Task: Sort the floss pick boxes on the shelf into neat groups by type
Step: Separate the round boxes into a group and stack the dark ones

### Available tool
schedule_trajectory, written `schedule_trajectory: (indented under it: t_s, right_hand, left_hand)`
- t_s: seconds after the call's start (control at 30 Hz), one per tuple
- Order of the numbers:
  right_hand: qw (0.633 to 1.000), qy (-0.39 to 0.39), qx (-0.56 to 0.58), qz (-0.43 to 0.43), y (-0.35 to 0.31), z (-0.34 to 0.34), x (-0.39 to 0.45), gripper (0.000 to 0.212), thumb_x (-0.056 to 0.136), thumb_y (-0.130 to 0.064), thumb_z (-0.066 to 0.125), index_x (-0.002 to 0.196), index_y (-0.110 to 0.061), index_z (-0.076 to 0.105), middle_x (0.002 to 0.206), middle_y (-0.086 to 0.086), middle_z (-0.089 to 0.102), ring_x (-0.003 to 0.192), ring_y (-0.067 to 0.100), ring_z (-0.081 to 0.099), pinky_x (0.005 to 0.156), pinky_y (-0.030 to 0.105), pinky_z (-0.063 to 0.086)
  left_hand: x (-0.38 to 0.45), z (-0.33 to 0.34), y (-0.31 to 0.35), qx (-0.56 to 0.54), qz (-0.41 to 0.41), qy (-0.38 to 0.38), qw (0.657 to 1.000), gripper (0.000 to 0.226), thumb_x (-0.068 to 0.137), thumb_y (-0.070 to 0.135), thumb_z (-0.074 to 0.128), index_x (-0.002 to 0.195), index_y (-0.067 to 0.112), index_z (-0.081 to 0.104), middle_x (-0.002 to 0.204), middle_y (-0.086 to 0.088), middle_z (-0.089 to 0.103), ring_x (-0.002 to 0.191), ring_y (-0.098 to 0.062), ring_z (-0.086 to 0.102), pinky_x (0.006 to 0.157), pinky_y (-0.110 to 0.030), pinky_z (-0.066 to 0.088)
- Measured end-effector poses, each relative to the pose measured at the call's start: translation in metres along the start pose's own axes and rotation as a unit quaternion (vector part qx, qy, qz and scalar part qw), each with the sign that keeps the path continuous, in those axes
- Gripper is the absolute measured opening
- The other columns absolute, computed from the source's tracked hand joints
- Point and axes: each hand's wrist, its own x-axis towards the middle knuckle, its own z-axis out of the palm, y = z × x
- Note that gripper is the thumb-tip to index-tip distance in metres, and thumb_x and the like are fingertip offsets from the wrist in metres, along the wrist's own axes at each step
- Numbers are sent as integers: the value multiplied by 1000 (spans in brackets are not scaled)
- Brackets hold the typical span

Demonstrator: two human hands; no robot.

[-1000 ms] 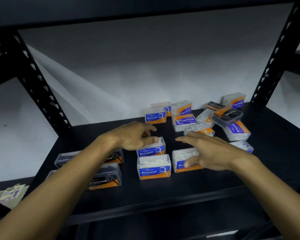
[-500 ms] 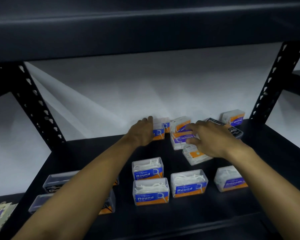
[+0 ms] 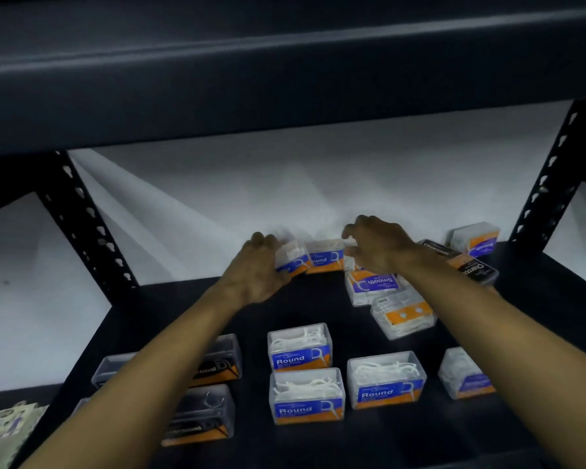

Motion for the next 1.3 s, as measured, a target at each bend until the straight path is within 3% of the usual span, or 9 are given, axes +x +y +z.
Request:
schedule_trajectory:
  t_s: [0.17,0.3,0.37,0.47,0.67,0.87,1.03,1.17,1.3]
  right_hand:
    - [998,-1,-43,-44,-19,21,26,41,89,-28,57,127,-13,51,126,10,50,114,26,46,90,39,42]
    - [995,5,-77,-66,-27,34,37,47,85,-27,62,128,-12,50,125,10,50,116,28,46,89,39,41]
    - [993,5,-93,-73,-30,40,40,52,82,-28,66,129,-13,49,125,10,51,116,27,47,89,38,41]
    - [990,25,-118,-78,-32,48,41,51,80,-25,66,127,-11,50,124,10,50,114,27,47,89,38,40]
    - [989,30,-126,-75,-37,56,39,64,76,-20,69,133,-10,42,128,13,41,118,28,40,98,38,33]
    - [991,59,-43,-112,-37,53,34,58,77,-14,66,130,-13,42,126,12,50,116,28,47,98,38,34]
    - [985,104,110,-85,-35,43,26,51,81,-17,67,128,-13,46,128,8,52,115,27,50,93,35,41]
    - [966,113,227,-43,-27,24,14,55,80,-24,71,129,-22,46,130,4,51,116,23,52,91,33,44]
    - [956,108,270,-28,-11,8,-1,52,81,-31,72,128,-26,50,128,-3,55,115,15,52,85,28,44]
  left_hand:
    - [-22,-23,-10,-67,-49,19,996,54,80,32,73,121,14,43,113,-3,55,91,-18,57,73,-28,47]
    - [-34,-32,-12,-143,-75,10,987,43,84,29,71,113,17,42,87,8,60,71,-6,60,54,-15,43]
    - [-37,-34,-11,-191,-88,13,978,40,85,24,68,115,20,42,81,10,61,65,-6,64,55,-16,48]
    - [-40,-30,-11,-328,-111,1,938,43,87,18,67,124,22,44,99,-1,67,73,-16,72,68,-30,60]
    - [-46,-30,-7,-459,-134,-7,878,38,93,17,63,128,12,48,105,-9,67,83,-16,72,65,-28,59]
    - [-49,-27,-9,-453,-127,-6,883,37,94,26,62,127,15,48,108,-7,67,86,-15,71,68,-29,60]
    - [-52,-26,-11,-394,-107,-13,913,32,94,26,61,124,24,49,98,4,65,80,-7,68,55,-13,51]
    - [-55,-27,-10,-377,-99,-29,920,36,94,29,61,127,23,48,99,9,65,84,-6,67,58,-15,53]
    - [-56,-24,-9,-390,-103,-42,914,36,93,26,63,127,20,50,104,1,69,88,-11,70,68,-26,59]
